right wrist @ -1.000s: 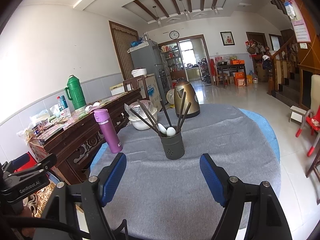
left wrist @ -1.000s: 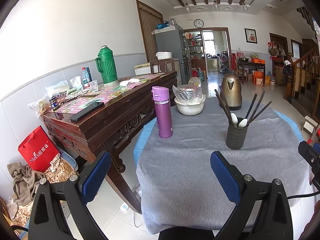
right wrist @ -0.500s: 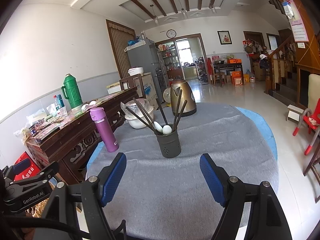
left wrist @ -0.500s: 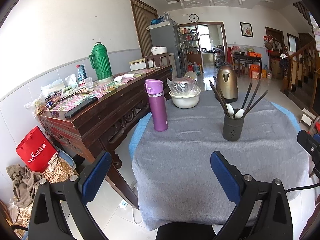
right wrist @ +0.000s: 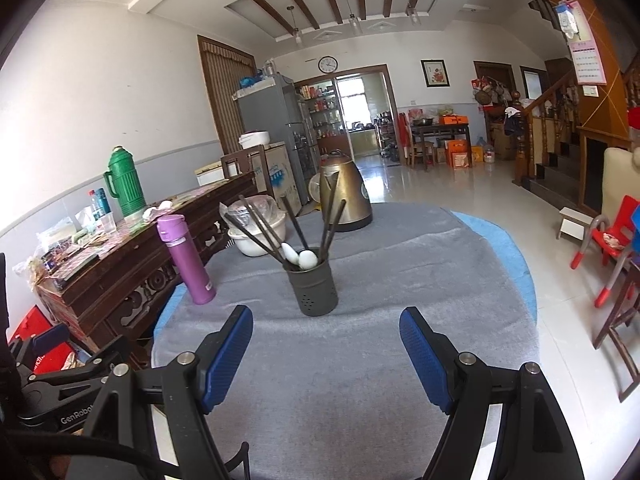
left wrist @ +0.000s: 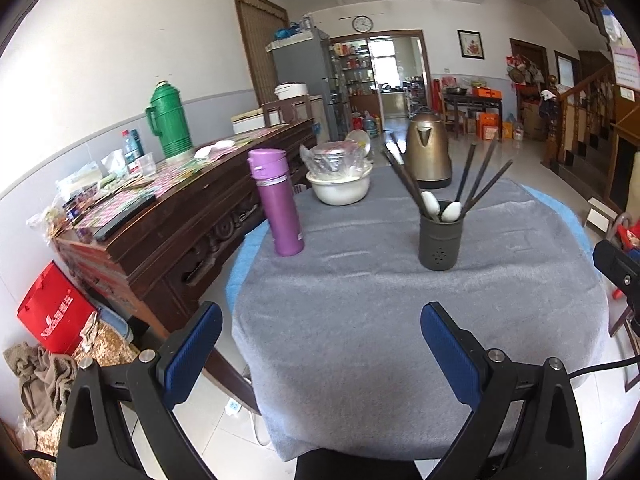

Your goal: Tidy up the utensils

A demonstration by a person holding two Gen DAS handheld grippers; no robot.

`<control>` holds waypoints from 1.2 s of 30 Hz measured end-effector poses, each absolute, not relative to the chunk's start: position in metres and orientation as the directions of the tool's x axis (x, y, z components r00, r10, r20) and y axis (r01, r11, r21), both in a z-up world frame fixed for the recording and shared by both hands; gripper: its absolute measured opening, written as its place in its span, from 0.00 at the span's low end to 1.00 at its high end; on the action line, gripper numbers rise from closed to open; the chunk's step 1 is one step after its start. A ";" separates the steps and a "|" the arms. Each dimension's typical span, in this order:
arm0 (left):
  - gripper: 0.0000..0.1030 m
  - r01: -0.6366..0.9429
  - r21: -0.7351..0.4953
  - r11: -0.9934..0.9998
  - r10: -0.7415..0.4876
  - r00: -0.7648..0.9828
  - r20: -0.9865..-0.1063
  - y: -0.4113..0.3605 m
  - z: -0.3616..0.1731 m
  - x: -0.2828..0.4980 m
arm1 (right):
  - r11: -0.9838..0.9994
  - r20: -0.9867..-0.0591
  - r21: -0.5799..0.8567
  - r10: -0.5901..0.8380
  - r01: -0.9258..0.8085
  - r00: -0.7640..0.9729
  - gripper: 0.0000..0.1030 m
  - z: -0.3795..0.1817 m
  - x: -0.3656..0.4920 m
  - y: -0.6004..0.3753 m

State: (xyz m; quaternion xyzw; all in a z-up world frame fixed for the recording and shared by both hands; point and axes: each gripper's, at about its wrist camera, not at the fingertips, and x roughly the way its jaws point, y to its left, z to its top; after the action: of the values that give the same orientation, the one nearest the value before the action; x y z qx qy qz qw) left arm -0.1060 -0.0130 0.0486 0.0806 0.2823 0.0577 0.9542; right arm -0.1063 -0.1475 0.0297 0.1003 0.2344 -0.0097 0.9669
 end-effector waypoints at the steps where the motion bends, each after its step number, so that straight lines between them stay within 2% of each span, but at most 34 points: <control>1: 0.97 -0.059 0.189 0.980 0.153 0.834 -0.530 -0.016 0.048 -0.104 | 0.980 -0.452 0.182 0.017 0.074 0.892 0.77 0.031 -0.106 -0.151; 7: 0.97 -0.023 0.195 0.980 0.130 0.819 -0.558 -0.029 0.044 -0.080 | 0.983 -0.440 0.141 -0.043 0.116 0.897 0.77 0.037 -0.096 -0.163; 21: 0.96 0.000 0.183 0.983 0.124 0.733 -0.669 -0.038 0.013 -0.009 | 0.988 -0.559 0.112 -0.022 0.102 0.829 0.77 0.013 -0.019 -0.167; 36: 0.96 -0.004 0.142 0.990 0.106 0.686 -0.720 -0.029 -0.001 0.040 | 0.991 -0.620 0.076 -0.041 0.112 0.783 0.77 0.002 0.027 -0.159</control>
State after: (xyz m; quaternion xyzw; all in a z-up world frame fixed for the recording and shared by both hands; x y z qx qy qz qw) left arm 0.0404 -0.0291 -0.0009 0.0645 0.3952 0.0298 0.9159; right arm 0.0271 -0.1588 0.0019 0.0543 0.3266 -0.0405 0.9427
